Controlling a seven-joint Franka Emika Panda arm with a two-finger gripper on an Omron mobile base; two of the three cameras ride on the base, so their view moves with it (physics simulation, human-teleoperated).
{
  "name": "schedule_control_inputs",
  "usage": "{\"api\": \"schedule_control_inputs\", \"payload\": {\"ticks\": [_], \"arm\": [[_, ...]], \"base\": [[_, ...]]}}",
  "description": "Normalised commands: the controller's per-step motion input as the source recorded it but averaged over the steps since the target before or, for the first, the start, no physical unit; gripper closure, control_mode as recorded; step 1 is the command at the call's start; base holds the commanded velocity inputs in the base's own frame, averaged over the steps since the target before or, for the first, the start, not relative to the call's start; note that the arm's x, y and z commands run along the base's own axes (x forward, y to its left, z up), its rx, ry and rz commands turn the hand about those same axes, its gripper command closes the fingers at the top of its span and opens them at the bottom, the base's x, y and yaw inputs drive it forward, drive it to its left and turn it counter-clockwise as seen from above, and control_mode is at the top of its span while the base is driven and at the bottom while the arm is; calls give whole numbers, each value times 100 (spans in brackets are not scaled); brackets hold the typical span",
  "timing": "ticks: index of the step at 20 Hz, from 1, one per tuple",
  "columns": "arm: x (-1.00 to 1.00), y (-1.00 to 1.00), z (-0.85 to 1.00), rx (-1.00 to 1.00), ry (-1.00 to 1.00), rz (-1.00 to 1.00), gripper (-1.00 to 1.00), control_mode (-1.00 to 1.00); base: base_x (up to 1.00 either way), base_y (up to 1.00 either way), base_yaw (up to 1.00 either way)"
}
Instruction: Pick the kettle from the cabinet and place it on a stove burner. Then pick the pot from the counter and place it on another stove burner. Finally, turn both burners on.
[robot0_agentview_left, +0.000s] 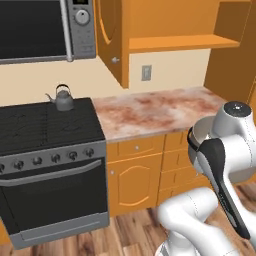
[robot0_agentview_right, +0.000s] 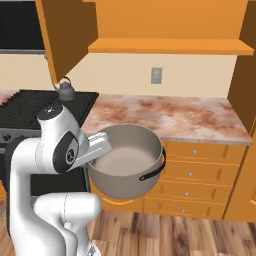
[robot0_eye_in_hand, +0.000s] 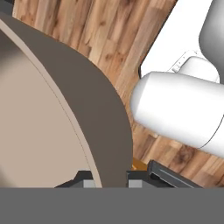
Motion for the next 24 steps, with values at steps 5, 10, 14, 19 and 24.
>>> {"api": "schedule_control_inputs", "payload": {"ticks": [5,10,14,19,24], "arm": [[0,0,0,0,0,0,100,100],[0,0,0,0,0,0,100,100],[0,0,0,0,0,0,100,100],[0,0,0,0,0,0,100,100],[0,0,0,0,0,0,100,100]], "base": [[-57,48,0],[-20,63,0],[-9,70,0],[-1,72,0],[2,62,-2]]}}
